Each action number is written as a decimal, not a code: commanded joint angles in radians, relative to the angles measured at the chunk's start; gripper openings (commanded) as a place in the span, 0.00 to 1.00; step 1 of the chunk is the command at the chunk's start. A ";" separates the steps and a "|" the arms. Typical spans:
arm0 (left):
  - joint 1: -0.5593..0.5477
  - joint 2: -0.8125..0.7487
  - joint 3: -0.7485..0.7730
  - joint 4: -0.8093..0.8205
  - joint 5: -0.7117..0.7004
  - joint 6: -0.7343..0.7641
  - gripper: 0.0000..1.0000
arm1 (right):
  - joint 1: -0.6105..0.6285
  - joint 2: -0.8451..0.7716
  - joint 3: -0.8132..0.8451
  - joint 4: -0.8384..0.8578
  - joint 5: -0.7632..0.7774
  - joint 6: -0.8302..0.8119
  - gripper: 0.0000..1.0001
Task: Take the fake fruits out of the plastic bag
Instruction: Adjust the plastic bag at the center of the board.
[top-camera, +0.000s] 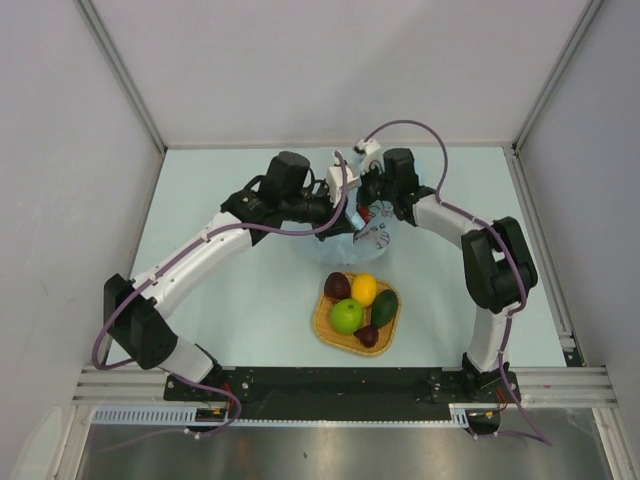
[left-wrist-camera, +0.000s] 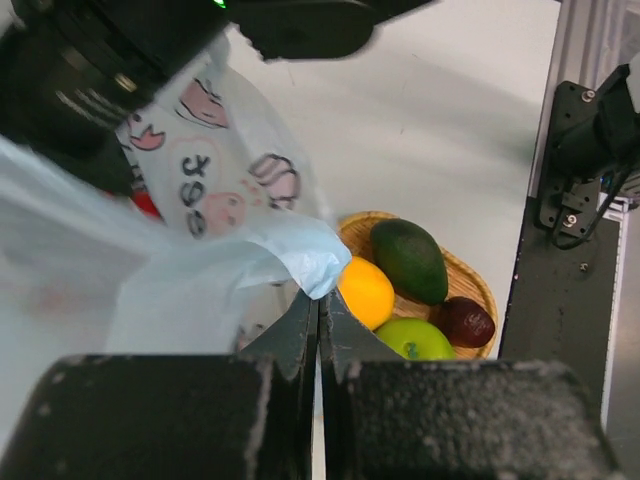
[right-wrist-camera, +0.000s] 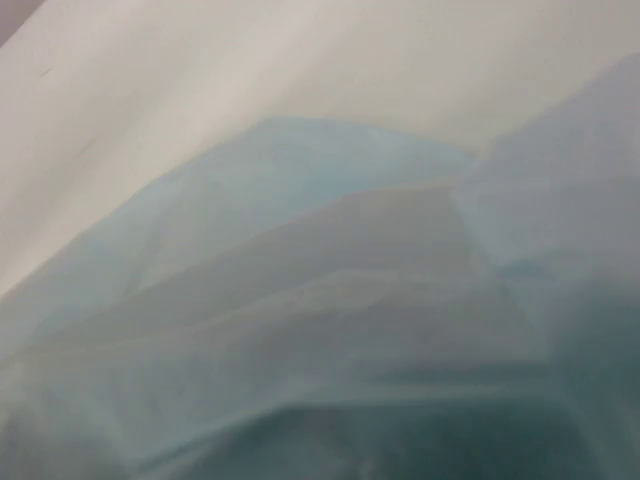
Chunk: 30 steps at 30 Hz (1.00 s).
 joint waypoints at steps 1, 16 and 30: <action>-0.006 -0.067 -0.034 0.016 -0.053 0.019 0.00 | 0.125 -0.117 -0.052 -0.109 -0.174 -0.104 0.10; 0.031 -0.264 -0.141 -0.087 -0.255 0.168 0.00 | 0.023 -0.075 -0.029 -0.012 0.077 -0.058 0.48; 0.060 -0.394 -0.266 -0.043 -0.326 0.284 0.00 | 0.035 -0.006 -0.004 0.009 0.537 -0.162 0.52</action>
